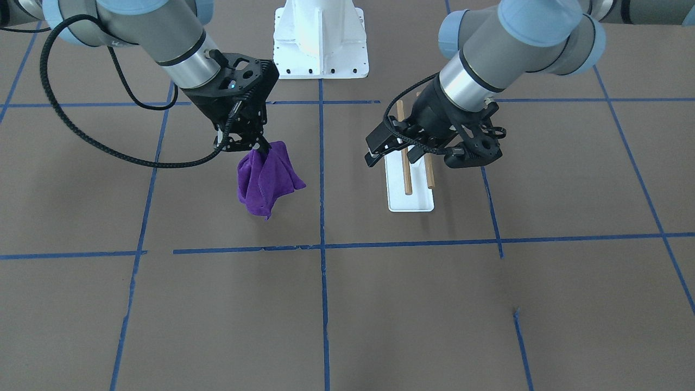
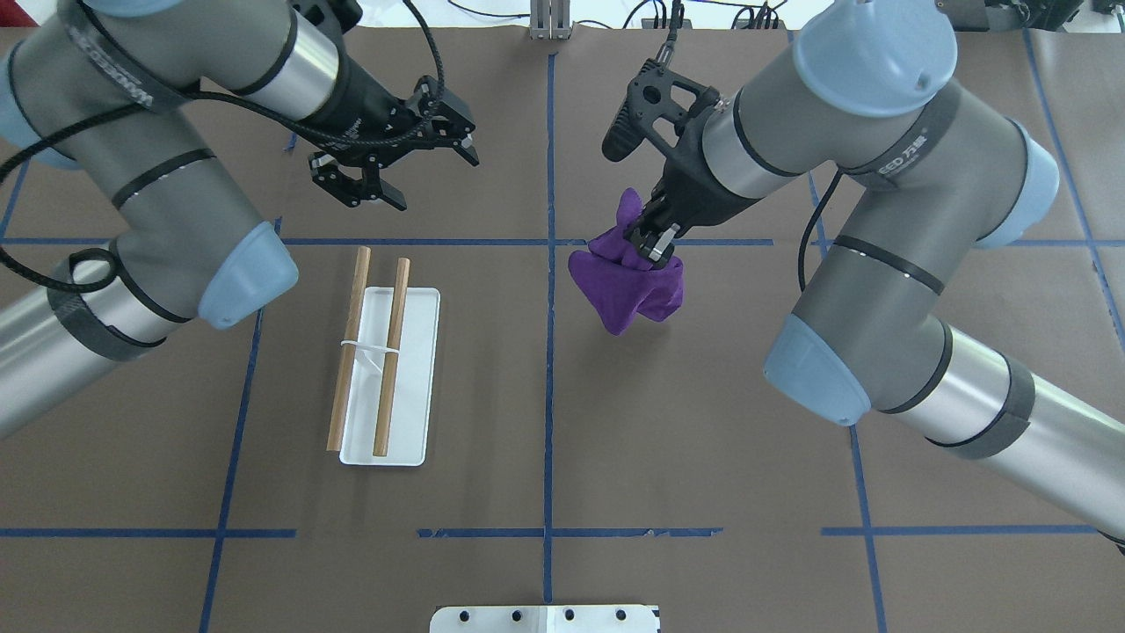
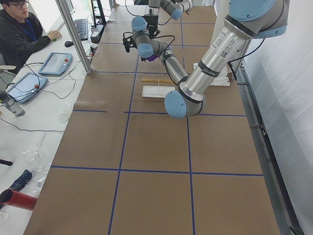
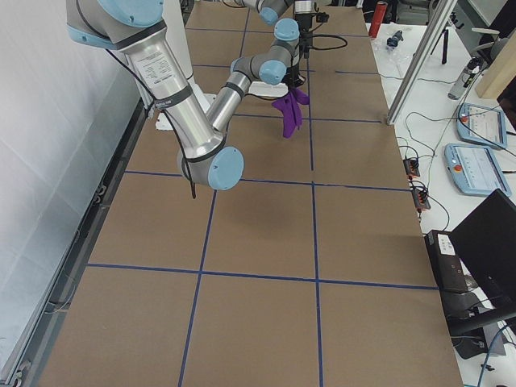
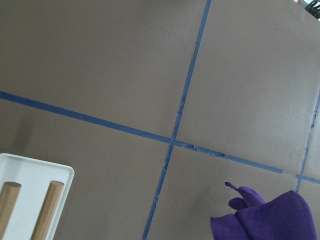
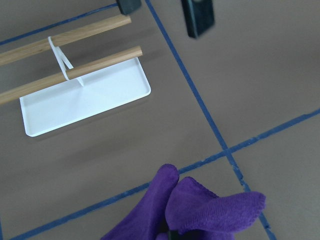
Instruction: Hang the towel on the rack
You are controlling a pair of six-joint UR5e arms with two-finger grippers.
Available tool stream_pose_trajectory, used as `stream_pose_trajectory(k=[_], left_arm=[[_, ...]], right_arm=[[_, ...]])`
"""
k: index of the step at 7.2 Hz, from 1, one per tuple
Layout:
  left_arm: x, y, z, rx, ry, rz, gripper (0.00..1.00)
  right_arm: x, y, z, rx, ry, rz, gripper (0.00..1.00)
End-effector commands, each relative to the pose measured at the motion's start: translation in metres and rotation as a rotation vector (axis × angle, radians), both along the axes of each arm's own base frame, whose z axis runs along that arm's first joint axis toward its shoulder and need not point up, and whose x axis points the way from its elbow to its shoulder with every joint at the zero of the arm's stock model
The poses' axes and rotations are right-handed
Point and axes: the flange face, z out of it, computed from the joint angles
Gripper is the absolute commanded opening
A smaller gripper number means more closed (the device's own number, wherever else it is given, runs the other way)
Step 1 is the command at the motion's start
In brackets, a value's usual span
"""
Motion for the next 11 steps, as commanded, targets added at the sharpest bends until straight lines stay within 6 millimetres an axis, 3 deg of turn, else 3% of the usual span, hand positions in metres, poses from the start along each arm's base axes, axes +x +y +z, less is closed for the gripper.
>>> stream_pose_trajectory(k=[1,3,7,8,9,11], left_arm=[[0.031,0.016,-0.012,-0.041,0.007,-0.001,1.0],[0.054,0.033,-0.018,-0.058,0.012,0.035,1.0],[0.089,0.043,-0.02,-0.061,-0.002,0.075,0.96],[0.089,0.043,-0.02,-0.057,-0.002,0.077,0.79],[0.089,0.043,-0.02,-0.049,0.002,0.078,0.47],[0.087,0.045,-0.023,-0.028,0.027,0.079,0.0]], right_arm=[[-0.025,0.023,-0.023,0.008,0.004,-0.039,0.0],[-0.031,0.029,-0.031,0.014,-0.003,-0.051,0.0],[-0.031,0.032,-0.04,0.023,-0.015,-0.054,0.0],[-0.031,0.032,-0.04,0.024,-0.016,-0.054,0.0],[-0.031,0.032,-0.041,0.025,-0.017,-0.054,0.0],[-0.03,0.031,-0.042,0.026,-0.019,-0.053,0.0]])
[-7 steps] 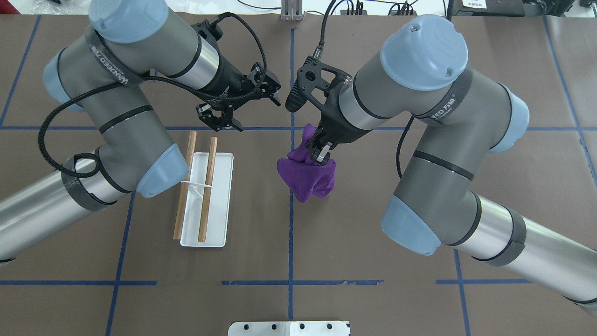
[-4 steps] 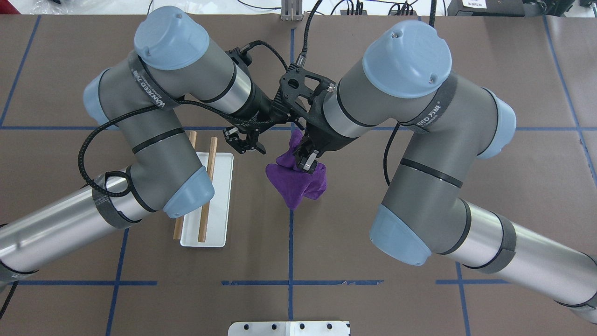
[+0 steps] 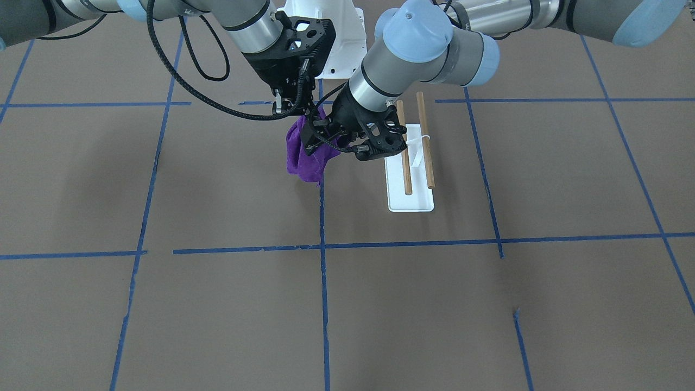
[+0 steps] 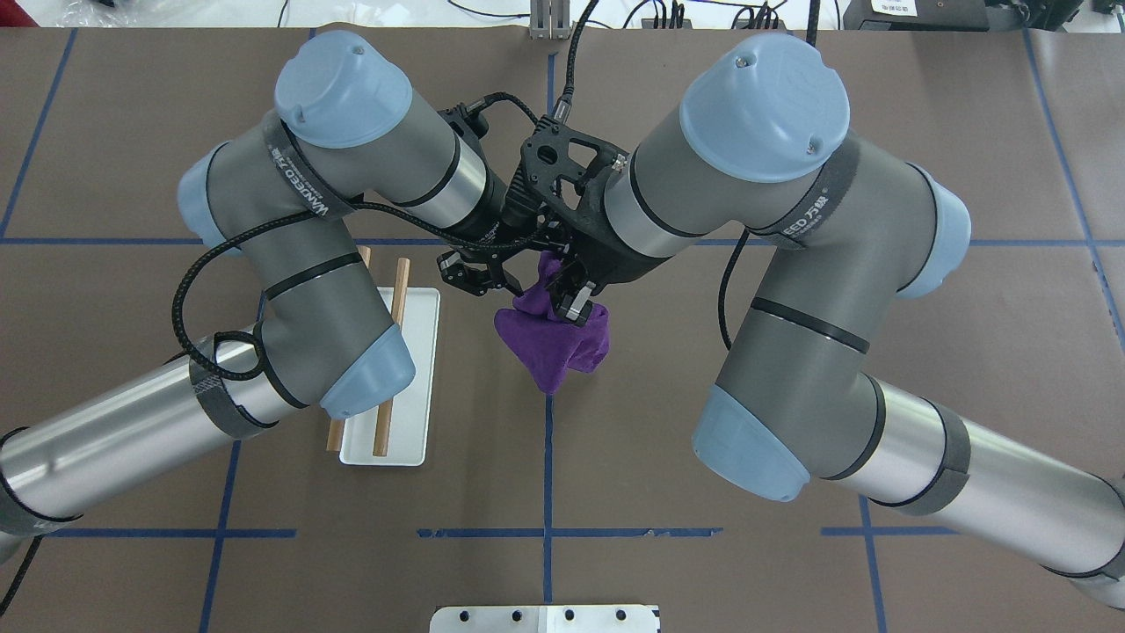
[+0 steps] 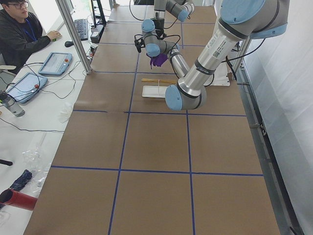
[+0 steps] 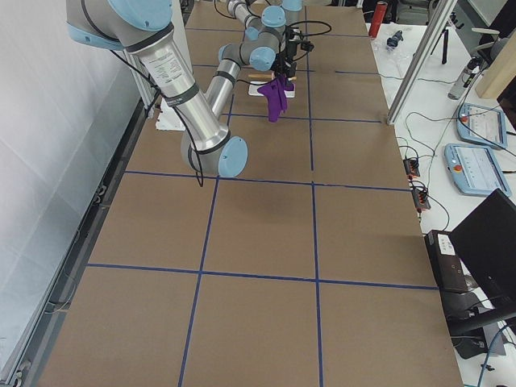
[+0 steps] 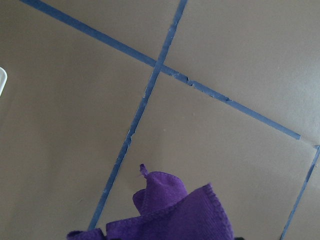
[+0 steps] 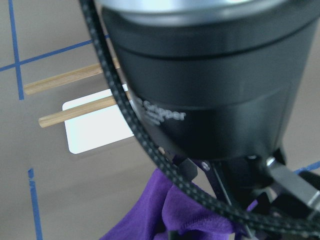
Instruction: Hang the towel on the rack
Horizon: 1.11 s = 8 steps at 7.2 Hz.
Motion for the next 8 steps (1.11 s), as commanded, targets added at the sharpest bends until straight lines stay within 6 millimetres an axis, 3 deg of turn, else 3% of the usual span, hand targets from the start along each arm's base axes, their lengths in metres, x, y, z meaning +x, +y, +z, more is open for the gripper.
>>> stream_pose_trajectory(k=[1,5,6,7,8], left_arm=[[-0.002,0.002,-0.002,0.013,0.013,0.001,0.0],[-0.009,-0.004,0.005,0.039,0.003,-0.005,0.0],[-0.015,-0.009,0.004,0.04,0.004,-0.017,0.0],[-0.02,-0.012,0.011,0.035,-0.003,-0.025,0.0],[-0.031,-0.013,0.022,0.031,-0.01,-0.036,0.0]], right_arm=[[0.0,0.0,0.002,-0.002,0.002,0.0,0.0],[0.003,0.002,0.01,-0.011,0.007,-0.008,0.0],[0.002,0.002,0.021,-0.038,0.024,-0.01,0.75],[0.004,0.001,0.039,-0.084,0.044,0.003,0.95],[0.011,-0.008,0.061,-0.174,0.109,0.013,0.98]])
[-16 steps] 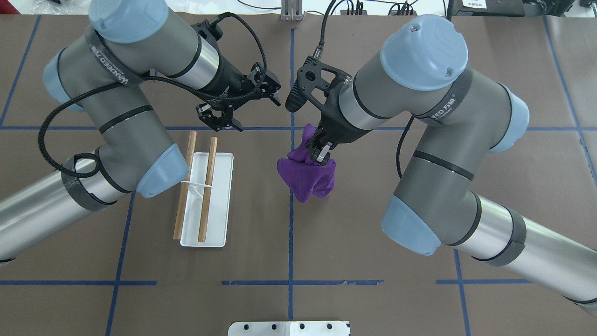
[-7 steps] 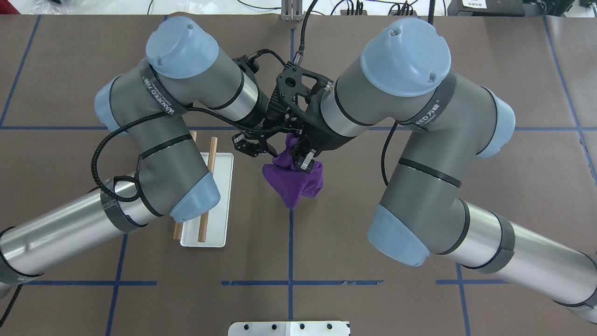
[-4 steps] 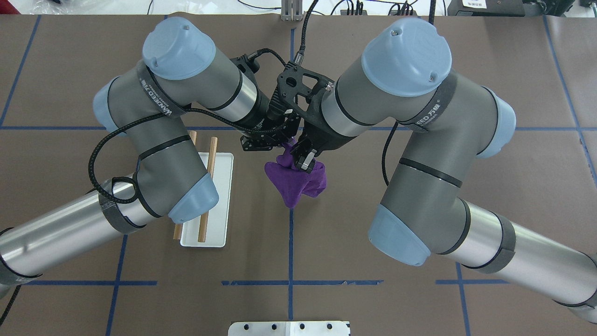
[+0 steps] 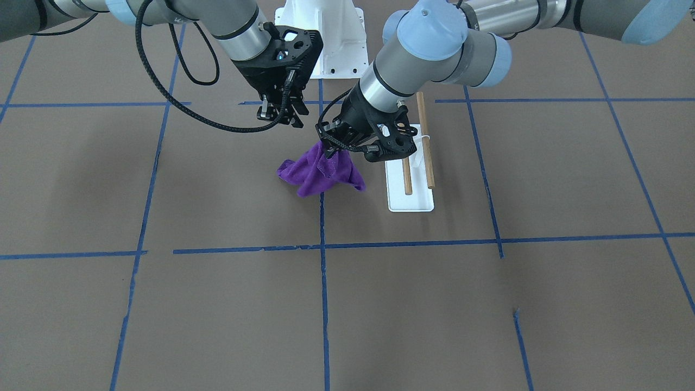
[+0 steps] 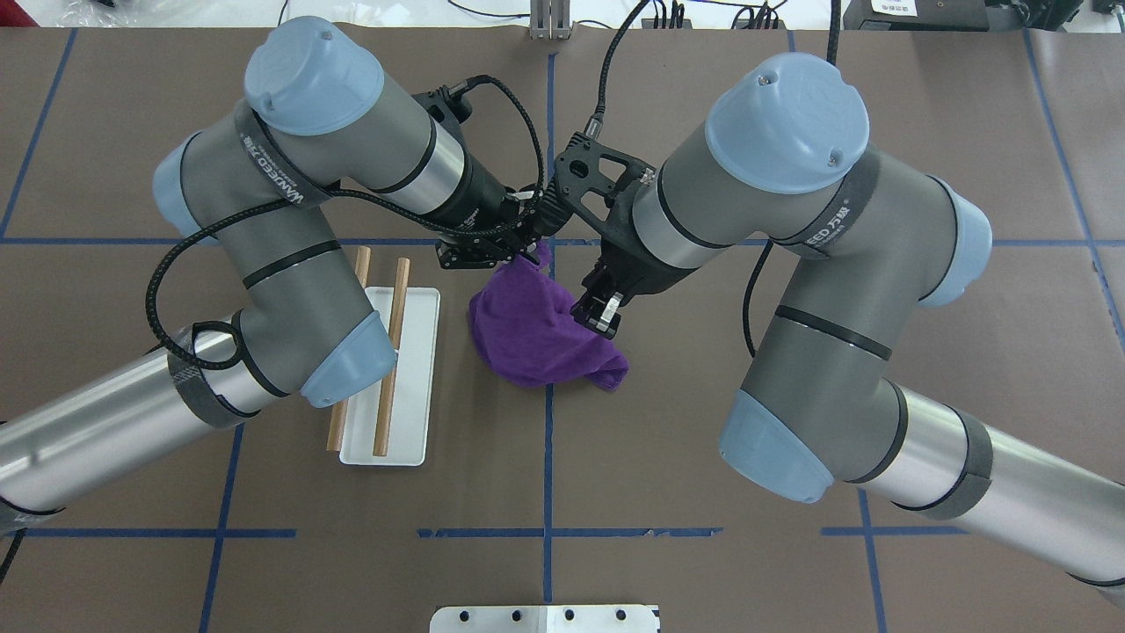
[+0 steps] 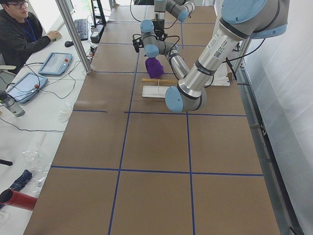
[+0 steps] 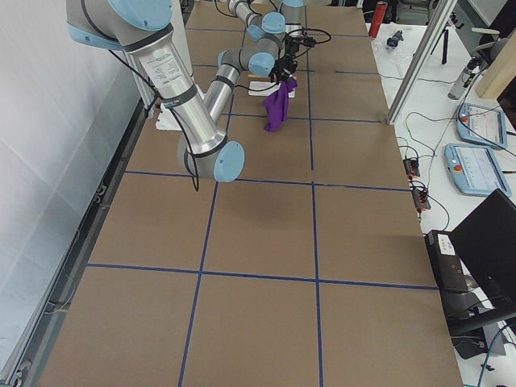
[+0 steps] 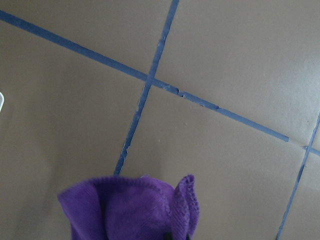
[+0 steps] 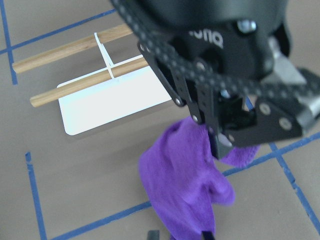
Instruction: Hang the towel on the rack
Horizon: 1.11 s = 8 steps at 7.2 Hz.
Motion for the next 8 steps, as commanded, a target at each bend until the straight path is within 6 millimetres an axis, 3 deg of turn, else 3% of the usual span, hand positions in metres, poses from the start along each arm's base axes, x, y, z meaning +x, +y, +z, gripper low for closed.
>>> stream_pose_trajectory(k=[1,2,3,4,5,6,8], left_arm=[[-0.026,0.002,0.025,0.021,-0.015,-0.011,0.0],[-0.041,0.013,0.041,0.029,-0.02,-0.008,0.0],[-0.068,0.011,0.051,0.057,-0.02,-0.03,0.0],[-0.093,0.004,0.063,0.089,-0.032,-0.05,0.0],[-0.109,0.004,0.074,0.154,-0.047,-0.042,0.0],[-0.133,0.0,0.1,0.214,-0.083,-0.037,0.0],[-0.168,0.0,0.154,0.292,-0.161,-0.014,0.0]], right_arm=[[0.018,-0.022,0.038,-0.157,0.135,0.042,0.98],[0.031,-0.038,0.054,-0.226,0.213,0.078,0.99],[0.061,-0.06,0.087,-0.31,0.301,0.138,0.99],[0.098,-0.086,0.138,-0.379,0.364,0.205,1.0],[0.138,-0.132,0.187,-0.421,0.411,0.258,1.0],[0.189,-0.17,0.233,-0.385,0.459,0.233,1.0],[0.287,-0.201,0.318,-0.428,0.452,0.174,1.0]])
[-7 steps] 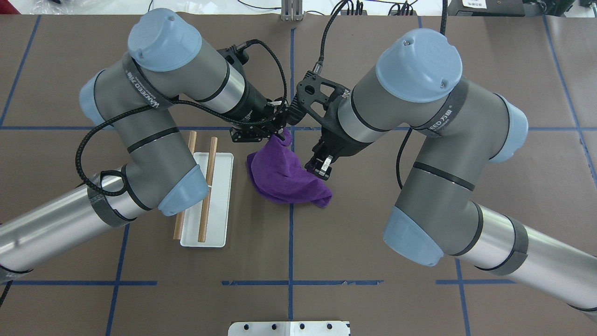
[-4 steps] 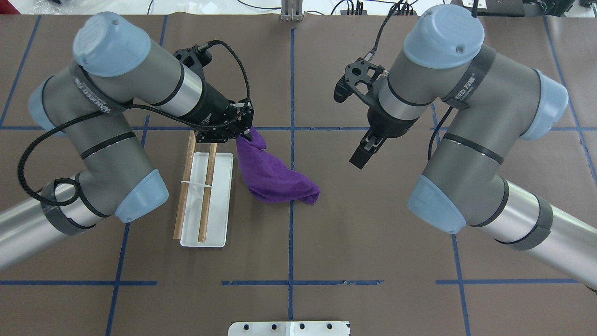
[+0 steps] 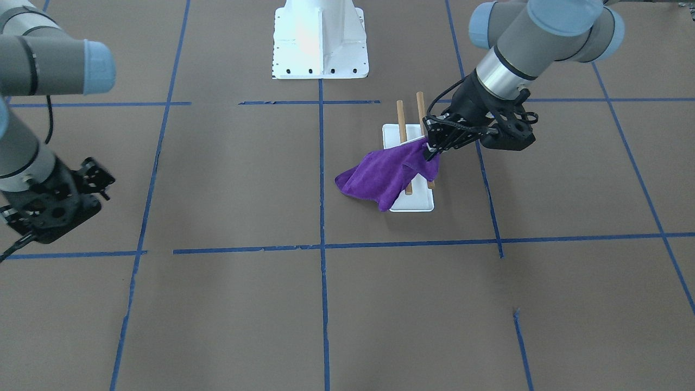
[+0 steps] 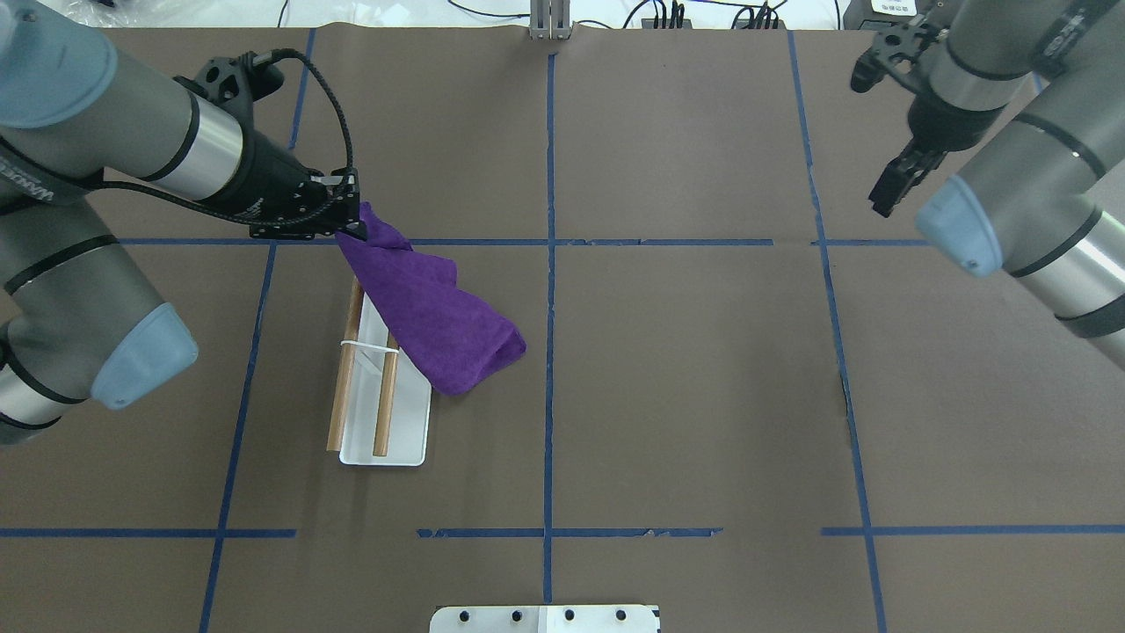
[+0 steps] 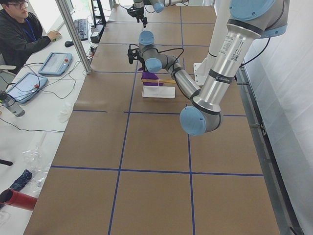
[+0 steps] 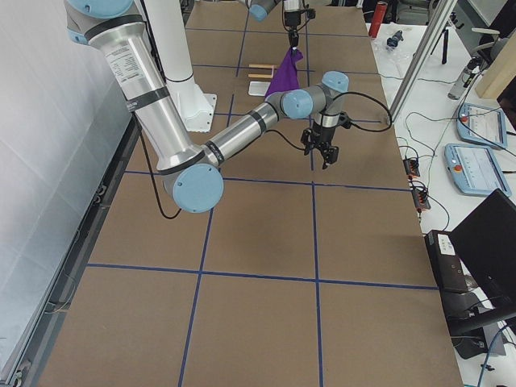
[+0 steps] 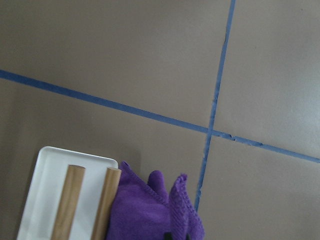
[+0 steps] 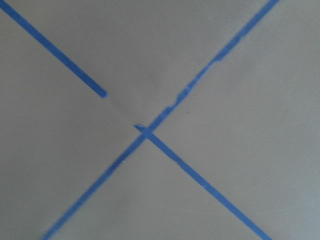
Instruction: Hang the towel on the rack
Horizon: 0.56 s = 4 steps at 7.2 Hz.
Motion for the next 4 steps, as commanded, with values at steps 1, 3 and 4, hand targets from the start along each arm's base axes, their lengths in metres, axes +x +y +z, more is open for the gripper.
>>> stream_pose_trajectory(k=[1,3,4], left_arm=[[-0.028,0.003,0.057,0.069,-0.087,0.035,0.0],[-0.029,0.003,0.081,0.069,-0.123,0.048,0.0],[-0.028,0.002,0.084,0.065,-0.128,0.049,0.0]], right_arm=[[0.102,-0.011,0.087,-0.059,-0.016,-0.007,1.0],[0.136,0.0,0.116,-0.087,-0.008,0.017,1.0],[0.148,0.003,0.124,-0.089,-0.009,0.019,1.0]])
